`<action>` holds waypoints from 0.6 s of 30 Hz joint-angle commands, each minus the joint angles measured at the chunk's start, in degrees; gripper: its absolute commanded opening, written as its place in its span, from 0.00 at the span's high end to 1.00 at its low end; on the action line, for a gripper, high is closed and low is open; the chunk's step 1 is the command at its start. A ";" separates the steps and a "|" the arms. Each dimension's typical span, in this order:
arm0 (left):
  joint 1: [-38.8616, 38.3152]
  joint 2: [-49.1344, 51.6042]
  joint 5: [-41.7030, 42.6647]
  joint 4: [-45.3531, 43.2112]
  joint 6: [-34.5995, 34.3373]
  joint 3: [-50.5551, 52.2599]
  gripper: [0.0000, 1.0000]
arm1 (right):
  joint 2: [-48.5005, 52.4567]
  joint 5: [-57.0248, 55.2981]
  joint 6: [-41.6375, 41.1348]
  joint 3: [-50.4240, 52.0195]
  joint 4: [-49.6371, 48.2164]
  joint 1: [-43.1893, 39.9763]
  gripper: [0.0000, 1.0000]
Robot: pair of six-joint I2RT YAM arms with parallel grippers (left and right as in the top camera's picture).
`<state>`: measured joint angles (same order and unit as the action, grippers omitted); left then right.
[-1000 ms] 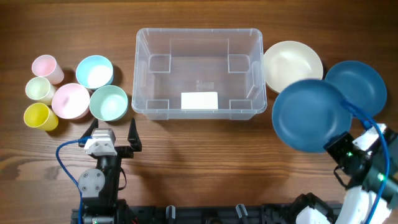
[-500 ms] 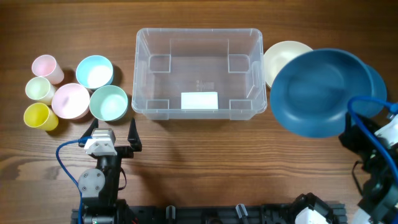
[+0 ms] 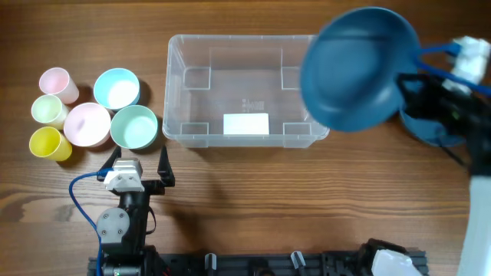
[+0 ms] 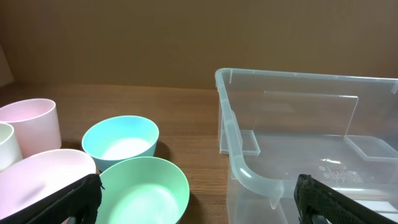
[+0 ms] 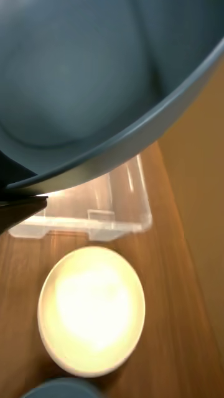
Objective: Pack container
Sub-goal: 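Carry the teal bowl into the clear box and release it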
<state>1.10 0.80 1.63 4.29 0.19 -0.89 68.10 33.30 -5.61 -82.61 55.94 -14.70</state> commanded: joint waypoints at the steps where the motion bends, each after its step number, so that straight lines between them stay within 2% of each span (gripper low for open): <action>1: -0.31 -0.26 0.48 -0.09 1.09 0.57 0.00 | 7.52 -14.69 1.29 -6.56 -0.52 12.74 0.96; 5: -0.31 -0.26 0.48 -0.09 1.09 0.57 0.00 | 14.23 -24.37 2.58 -9.73 -1.03 22.34 0.96; 9: -0.31 -0.26 0.48 -0.09 1.09 0.57 0.00 | 20.52 -29.51 1.22 -10.40 -2.80 28.68 0.96; 18: -0.31 -0.26 0.48 -0.09 1.09 0.57 0.00 | 33.20 -33.11 -0.55 -10.40 -6.73 32.63 0.96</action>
<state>1.10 0.80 1.63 4.27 0.19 -0.91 97.80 3.44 -4.60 -91.33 50.46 17.74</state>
